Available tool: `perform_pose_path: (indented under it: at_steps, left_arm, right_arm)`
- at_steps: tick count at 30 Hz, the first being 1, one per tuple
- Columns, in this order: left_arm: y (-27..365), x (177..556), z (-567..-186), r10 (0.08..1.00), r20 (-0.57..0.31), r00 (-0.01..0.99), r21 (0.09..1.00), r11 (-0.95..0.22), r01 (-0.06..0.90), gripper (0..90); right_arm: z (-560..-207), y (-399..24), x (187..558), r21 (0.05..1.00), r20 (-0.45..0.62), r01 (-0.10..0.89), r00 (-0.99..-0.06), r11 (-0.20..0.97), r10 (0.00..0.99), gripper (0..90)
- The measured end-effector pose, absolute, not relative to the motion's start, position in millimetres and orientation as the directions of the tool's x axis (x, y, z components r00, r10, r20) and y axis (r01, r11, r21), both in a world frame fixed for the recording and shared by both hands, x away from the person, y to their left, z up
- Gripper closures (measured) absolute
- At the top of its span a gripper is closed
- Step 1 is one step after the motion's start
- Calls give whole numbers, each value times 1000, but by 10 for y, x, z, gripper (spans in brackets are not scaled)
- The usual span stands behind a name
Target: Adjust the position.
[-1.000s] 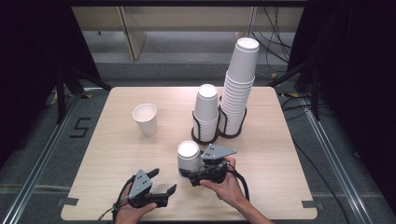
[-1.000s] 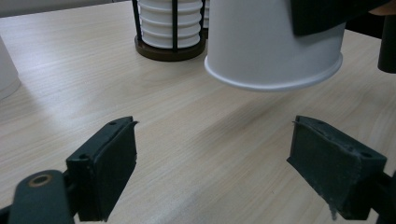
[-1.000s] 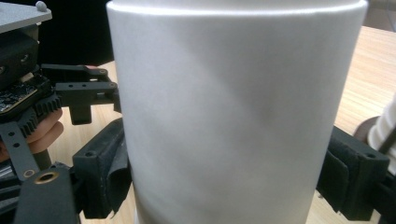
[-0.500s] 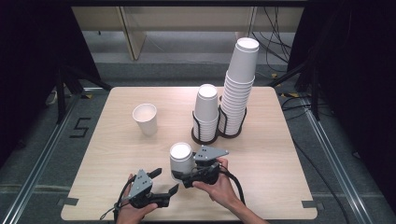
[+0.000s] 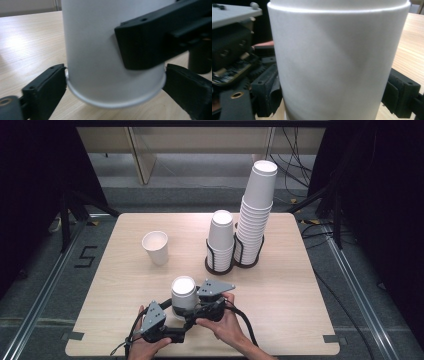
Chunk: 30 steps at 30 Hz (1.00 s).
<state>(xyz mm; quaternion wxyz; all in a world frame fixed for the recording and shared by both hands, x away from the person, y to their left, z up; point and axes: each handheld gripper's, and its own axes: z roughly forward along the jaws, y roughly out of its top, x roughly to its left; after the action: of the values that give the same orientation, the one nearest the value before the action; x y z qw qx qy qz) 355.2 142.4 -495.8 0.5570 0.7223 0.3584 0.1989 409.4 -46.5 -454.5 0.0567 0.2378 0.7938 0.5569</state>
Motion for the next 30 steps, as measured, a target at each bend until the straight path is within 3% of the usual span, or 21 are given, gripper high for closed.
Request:
perform_pose_path:
  at_steps: [16, 30]
  left_arm:
    - [1432, 3539, -4937, 750, -100, 653, 956, -110, 273, 23]
    - [1439, 3525, -4899, 705, 13, 709, 937, -257, 238, 72]
  right_arm:
    - [-4503, -343, 4010, 910, 191, 322, -884, 261, 426, 158]
    - [-4258, -504, 4034, 905, 155, 288, -909, 313, 388, 157]
